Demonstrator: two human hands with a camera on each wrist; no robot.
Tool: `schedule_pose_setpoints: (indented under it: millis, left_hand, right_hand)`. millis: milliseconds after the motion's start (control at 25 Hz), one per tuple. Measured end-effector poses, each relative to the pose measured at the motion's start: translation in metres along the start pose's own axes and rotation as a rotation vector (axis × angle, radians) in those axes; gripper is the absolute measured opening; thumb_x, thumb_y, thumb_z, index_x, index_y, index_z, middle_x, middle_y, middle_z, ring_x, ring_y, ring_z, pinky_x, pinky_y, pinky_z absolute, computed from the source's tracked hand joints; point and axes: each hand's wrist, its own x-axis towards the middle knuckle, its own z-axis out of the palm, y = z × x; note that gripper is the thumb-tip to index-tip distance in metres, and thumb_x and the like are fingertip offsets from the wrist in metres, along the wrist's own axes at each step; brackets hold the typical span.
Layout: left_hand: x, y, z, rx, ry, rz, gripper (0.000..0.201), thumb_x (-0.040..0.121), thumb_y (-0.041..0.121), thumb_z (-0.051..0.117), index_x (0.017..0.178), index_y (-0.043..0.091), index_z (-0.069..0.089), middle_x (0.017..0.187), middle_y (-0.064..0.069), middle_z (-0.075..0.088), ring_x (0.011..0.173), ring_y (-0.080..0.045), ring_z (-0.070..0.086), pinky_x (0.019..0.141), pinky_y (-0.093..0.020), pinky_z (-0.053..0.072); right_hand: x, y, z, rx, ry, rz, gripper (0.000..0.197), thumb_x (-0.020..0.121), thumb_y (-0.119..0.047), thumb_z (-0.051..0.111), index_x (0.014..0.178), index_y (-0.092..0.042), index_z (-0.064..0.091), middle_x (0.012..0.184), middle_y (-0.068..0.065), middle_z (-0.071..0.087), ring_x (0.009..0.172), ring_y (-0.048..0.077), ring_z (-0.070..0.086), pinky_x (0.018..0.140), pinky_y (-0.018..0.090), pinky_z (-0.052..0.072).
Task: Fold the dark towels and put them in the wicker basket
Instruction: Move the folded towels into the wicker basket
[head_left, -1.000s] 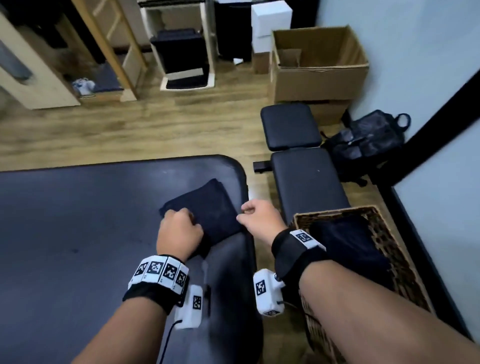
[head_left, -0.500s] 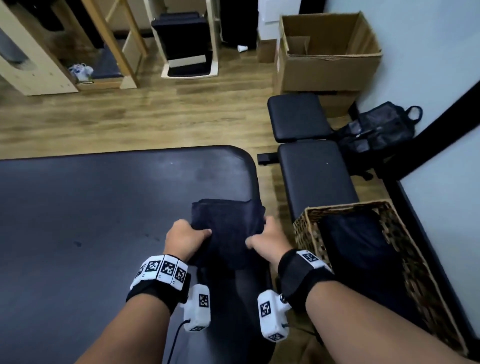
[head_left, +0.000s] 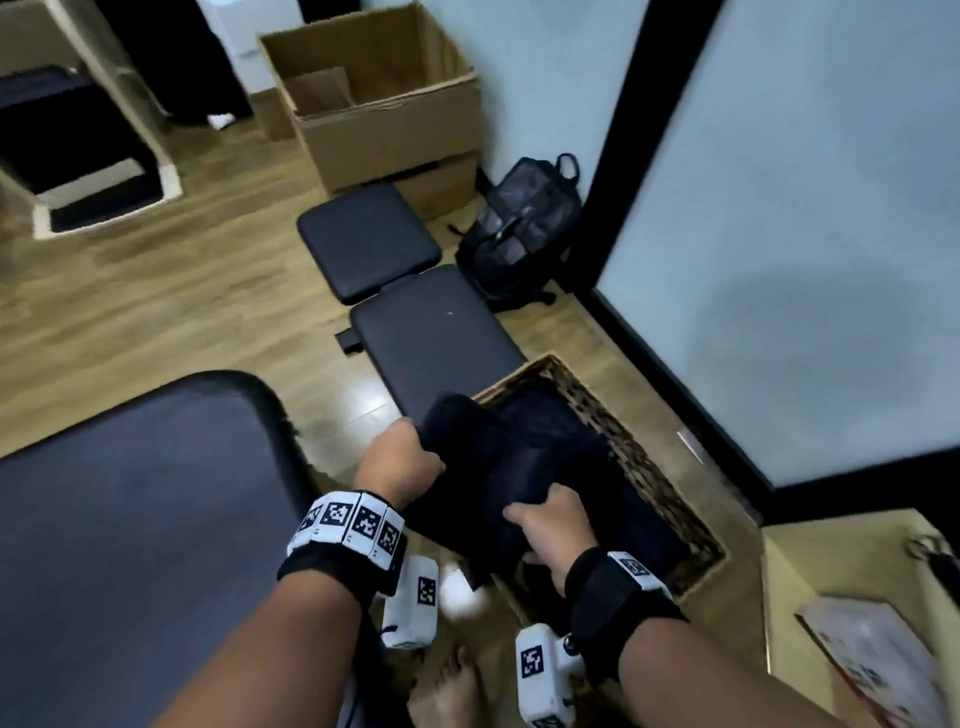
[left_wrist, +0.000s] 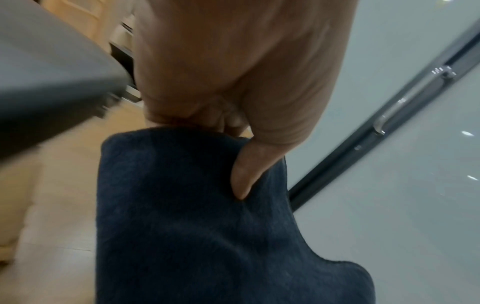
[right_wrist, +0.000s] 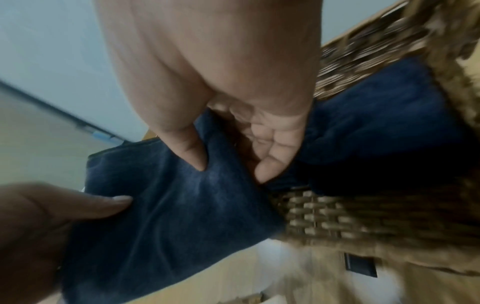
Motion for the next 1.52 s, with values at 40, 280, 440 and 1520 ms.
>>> schedule_pose_setpoints:
  millis: [40, 280, 440, 1520]
  left_hand:
    - [0.012, 0.021, 0.008, 0.025, -0.015, 0.030, 0.026, 0.076, 0.020, 0.074, 0.091, 0.016, 0.054, 0.097, -0.008, 0.064, 0.094, -0.030, 0.061, 0.078, -0.033, 0.048]
    - [0.080, 0.093, 0.049, 0.181, 0.004, 0.129, 0.030, 0.072, 0.030, 0.073, 0.099, 0.022, 0.062, 0.103, -0.005, 0.065, 0.105, -0.031, 0.060, 0.095, -0.045, 0.050]
    - [0.105, 0.095, 0.092, 0.474, -0.065, 0.319, 0.036, 0.078, 0.029, 0.058, 0.113, 0.019, 0.061, 0.113, -0.012, 0.058, 0.111, -0.035, 0.055, 0.093, -0.046, 0.050]
    - [0.070, 0.061, 0.138, 0.600, -0.283, 0.330, 0.050, 0.073, 0.034, 0.066, 0.118, 0.019, 0.051, 0.122, -0.010, 0.055, 0.115, -0.032, 0.057, 0.091, -0.047, 0.052]
  right_hand:
    - [0.008, 0.001, -0.016, 0.043, 0.028, 0.000, 0.027, 0.071, -0.021, 0.076, 0.096, -0.016, 0.066, 0.093, 0.006, 0.074, 0.085, 0.024, 0.071, 0.073, 0.044, 0.062]
    - [0.053, 0.011, -0.068, 0.144, 0.001, 0.144, 0.068, 0.084, -0.037, 0.078, 0.137, -0.006, 0.048, 0.111, 0.012, 0.068, 0.091, 0.029, 0.074, 0.079, 0.048, 0.063]
    - [0.080, 0.016, -0.079, -0.362, 0.112, -0.003, 0.049, 0.088, -0.036, 0.074, 0.129, -0.016, 0.058, 0.118, 0.008, 0.065, 0.104, 0.029, 0.067, 0.089, 0.040, 0.058]
    - [0.084, 0.024, -0.121, -0.641, 0.024, -0.122, 0.042, 0.091, -0.030, 0.063, 0.133, -0.021, 0.060, 0.126, 0.006, 0.065, 0.117, 0.027, 0.061, 0.096, 0.033, 0.048]
